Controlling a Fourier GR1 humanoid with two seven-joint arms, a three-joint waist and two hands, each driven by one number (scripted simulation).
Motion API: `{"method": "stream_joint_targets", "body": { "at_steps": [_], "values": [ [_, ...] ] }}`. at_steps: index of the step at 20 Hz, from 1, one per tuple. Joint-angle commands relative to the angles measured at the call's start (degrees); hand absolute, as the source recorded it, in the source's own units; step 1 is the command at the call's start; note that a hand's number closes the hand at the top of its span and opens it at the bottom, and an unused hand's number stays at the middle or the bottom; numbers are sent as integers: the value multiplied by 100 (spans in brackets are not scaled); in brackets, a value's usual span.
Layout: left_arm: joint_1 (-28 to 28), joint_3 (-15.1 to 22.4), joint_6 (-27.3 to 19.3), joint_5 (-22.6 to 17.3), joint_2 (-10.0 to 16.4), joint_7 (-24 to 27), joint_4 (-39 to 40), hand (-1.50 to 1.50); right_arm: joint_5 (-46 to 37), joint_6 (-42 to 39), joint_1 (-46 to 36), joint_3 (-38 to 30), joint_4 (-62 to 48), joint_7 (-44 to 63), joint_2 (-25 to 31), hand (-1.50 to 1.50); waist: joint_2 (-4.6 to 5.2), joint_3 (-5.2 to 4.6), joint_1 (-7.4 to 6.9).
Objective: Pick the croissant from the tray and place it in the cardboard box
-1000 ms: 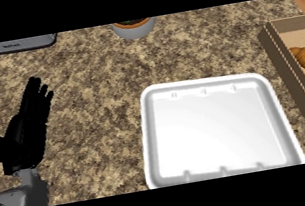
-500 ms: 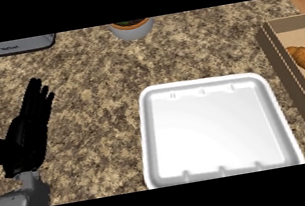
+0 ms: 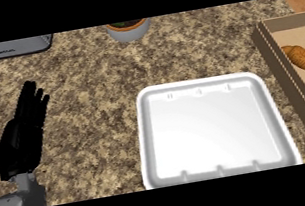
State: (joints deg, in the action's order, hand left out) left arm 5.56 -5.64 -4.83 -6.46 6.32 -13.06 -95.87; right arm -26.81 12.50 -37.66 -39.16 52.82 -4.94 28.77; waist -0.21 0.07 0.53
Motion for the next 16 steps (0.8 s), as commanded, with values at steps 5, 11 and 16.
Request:
{"method": "stream_joint_targets", "body": {
  "at_steps": [5,11,16],
  "values": [
    [-9,-78,152,-51,30,254,251,0,1388,-456,664,-799,314,-506,220,-150,18,-6,-28],
    [229,-75,72,-49,125,-298,-49,0,2053,-716,1221,-1151,23,-998,613,-150,23,-4,-51],
    [272,-94,46,-9,17,-17,265,0,2440,-910,1872,-1125,311,-1153,640,-150,19,-7,-34]
  ]
}}
